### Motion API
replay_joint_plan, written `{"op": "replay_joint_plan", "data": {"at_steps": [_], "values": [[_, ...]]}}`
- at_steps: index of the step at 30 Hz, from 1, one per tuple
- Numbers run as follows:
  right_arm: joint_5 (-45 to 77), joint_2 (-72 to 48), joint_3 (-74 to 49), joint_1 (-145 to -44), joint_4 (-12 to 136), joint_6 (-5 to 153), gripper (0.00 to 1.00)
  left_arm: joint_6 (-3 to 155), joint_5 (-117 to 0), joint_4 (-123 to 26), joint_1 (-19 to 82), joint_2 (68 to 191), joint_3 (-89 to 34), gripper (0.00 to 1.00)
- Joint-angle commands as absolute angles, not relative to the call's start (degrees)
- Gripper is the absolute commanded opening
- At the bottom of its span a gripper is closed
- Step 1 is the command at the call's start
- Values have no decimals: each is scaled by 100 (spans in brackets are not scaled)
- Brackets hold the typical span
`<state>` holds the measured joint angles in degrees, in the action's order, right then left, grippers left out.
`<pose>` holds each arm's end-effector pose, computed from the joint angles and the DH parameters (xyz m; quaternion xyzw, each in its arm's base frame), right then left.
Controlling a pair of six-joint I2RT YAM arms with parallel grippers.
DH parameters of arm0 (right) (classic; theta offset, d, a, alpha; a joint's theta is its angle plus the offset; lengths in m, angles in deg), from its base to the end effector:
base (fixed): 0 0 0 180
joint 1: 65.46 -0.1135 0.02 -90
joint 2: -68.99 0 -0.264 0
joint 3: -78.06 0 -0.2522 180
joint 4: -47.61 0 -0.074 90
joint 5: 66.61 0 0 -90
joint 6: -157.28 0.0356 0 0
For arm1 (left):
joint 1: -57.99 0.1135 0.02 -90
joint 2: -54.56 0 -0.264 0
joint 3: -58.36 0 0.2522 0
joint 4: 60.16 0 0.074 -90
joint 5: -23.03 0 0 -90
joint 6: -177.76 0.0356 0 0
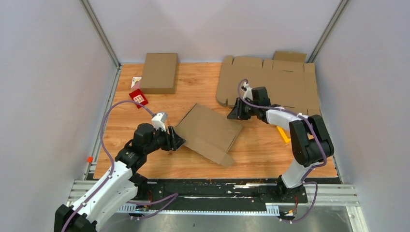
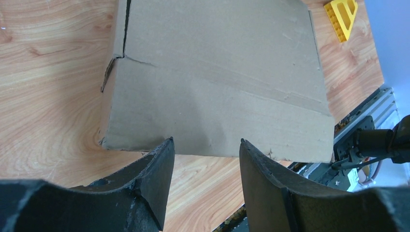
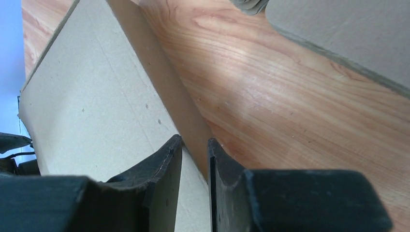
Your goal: Fold the paper box
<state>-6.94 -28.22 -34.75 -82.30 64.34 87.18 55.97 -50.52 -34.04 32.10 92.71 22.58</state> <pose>0.3233 0.1166 0.1730 -0.0724 0.8995 0.3429 0.2609 0.1390 -0.0787 0.2146 0.0293 0.8532 -0.3518 0.3840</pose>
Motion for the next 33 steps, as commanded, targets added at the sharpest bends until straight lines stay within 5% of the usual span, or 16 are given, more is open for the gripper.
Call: {"op": "replay_joint_plan", "data": {"at_steps": [1, 17, 33], "values": [[63, -3109, -3391, -8102, 6732, 8466, 25, 5616, -4953, -3414, 3195, 9191, 2075, 60], [66, -3124, -3388, -8102, 6717, 8391, 25, 5712, -4983, -2550, 3190, 8612, 1473, 60], [-1282, -2088, -3831, -8129, 5572, 8547, 59, 5623, -4934, -2772, 3192, 8722, 1628, 59]]}}
